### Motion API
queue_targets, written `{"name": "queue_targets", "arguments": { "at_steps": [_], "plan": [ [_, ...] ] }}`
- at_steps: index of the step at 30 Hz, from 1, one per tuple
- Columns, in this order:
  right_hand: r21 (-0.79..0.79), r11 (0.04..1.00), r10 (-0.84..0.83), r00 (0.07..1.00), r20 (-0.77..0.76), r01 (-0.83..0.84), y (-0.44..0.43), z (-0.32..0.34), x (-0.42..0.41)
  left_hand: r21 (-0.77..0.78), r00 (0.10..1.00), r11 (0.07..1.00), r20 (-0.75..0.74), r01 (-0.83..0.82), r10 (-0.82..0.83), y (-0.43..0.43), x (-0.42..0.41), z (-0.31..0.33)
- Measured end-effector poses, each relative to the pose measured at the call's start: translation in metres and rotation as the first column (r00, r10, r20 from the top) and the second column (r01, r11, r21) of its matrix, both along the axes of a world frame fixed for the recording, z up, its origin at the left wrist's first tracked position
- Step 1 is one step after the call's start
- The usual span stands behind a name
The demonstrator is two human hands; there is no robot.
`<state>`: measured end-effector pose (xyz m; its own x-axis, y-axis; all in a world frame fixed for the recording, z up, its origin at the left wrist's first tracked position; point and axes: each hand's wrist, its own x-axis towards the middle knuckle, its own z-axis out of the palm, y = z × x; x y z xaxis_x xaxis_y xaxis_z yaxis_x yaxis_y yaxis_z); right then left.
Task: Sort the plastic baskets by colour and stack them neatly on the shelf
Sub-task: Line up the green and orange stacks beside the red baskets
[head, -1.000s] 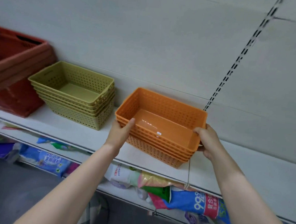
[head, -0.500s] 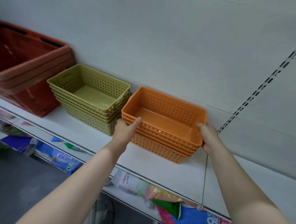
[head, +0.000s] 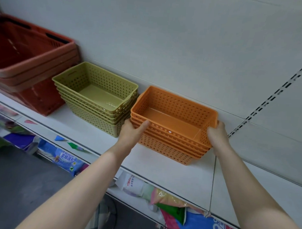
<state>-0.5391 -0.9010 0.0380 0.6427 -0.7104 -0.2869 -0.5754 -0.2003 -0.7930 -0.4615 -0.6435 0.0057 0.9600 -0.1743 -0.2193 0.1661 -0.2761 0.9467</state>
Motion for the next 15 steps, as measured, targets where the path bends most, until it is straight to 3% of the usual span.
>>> {"name": "queue_targets", "arguments": {
  "at_steps": [1, 3, 5, 10, 12, 15],
  "plan": [
    [-0.184, 0.983, 0.009, 1.000, -0.020, -0.012, 0.005, 0.001, -0.001, 0.027, 1.000, 1.000, 0.024, -0.006, 0.005, 0.007, -0.002, -0.001],
    [-0.540, 0.840, 0.089, 0.995, 0.038, -0.054, 0.025, 0.004, -0.003, 0.093, 0.996, 0.994, 0.064, -0.063, 0.057, 0.022, -0.007, -0.003],
    [-0.691, 0.716, 0.259, 0.957, 0.131, -0.099, 0.058, 0.011, -0.004, 0.101, 0.993, 0.990, 0.063, -0.102, 0.096, 0.040, -0.009, -0.008],
    [-0.774, 0.499, 0.582, 0.812, -0.033, -0.389, 0.143, 0.004, 0.016, 0.098, 0.990, 0.991, -0.094, -0.093, 0.102, 0.098, 0.017, -0.027],
    [-0.790, 0.433, 0.636, 0.768, -0.074, -0.434, 0.173, 0.000, 0.033, 0.082, 0.986, 0.991, -0.118, -0.105, 0.114, 0.122, 0.037, -0.032],
    [-0.792, 0.389, 0.609, 0.777, -0.162, -0.470, 0.213, -0.005, 0.060, 0.031, 0.981, 0.995, -0.167, -0.099, 0.102, 0.151, 0.069, -0.033]
  ]
}}
